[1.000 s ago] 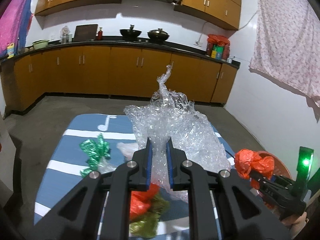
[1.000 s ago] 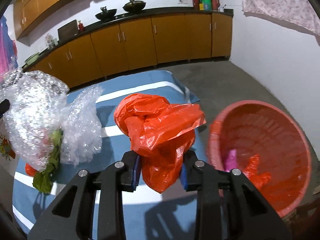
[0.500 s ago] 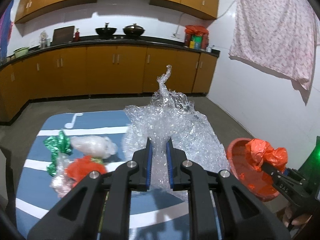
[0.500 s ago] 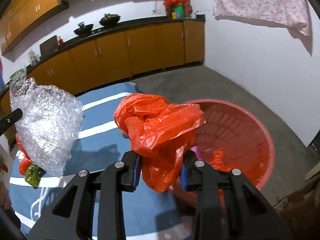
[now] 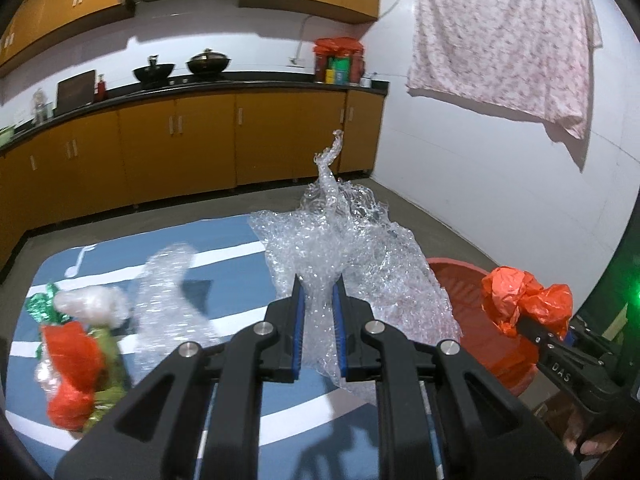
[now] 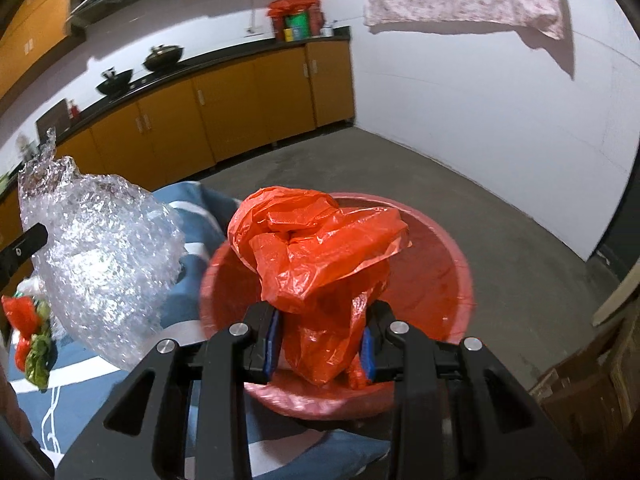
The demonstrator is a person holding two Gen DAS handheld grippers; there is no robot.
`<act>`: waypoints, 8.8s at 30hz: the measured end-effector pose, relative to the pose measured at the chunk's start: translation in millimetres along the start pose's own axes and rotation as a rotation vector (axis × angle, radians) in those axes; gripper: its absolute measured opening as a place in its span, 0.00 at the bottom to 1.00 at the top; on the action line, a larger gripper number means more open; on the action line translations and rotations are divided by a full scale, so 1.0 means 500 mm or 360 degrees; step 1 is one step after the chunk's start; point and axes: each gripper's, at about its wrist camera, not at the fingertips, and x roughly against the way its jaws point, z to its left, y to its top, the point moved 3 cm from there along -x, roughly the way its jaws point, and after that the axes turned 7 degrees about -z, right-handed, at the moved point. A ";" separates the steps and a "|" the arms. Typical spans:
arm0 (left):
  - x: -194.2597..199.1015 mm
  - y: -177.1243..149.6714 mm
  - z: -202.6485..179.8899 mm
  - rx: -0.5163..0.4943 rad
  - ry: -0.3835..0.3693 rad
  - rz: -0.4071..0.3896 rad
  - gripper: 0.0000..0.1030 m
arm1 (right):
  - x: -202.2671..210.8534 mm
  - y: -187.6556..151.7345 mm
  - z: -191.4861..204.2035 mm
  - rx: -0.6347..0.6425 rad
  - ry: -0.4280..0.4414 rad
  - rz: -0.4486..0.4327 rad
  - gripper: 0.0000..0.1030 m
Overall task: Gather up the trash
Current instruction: 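Carry both items over the red basket and open both tools to drop them, then move both open tools back over the trash on the table, then grasp the second bubble wrap bundle with the right tool while the left tool grasps the green bag, then carry both items over the red basket and open both tools to release them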
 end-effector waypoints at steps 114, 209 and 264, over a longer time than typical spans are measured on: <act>0.043 -0.161 0.714 0.0401 0.0649 0.0305 0.78 | -0.145 -0.125 0.667 0.0532 0.0630 0.0289 0.70; -0.009 -0.037 0.047 -0.0103 -0.0063 0.0201 0.35 | 0.013 -0.037 0.077 0.0088 0.0079 0.0065 0.36; -0.271 -0.101 -0.210 -0.0166 -0.0539 0.0410 0.51 | -0.067 -0.027 -0.120 -0.0145 -0.0048 0.0049 0.47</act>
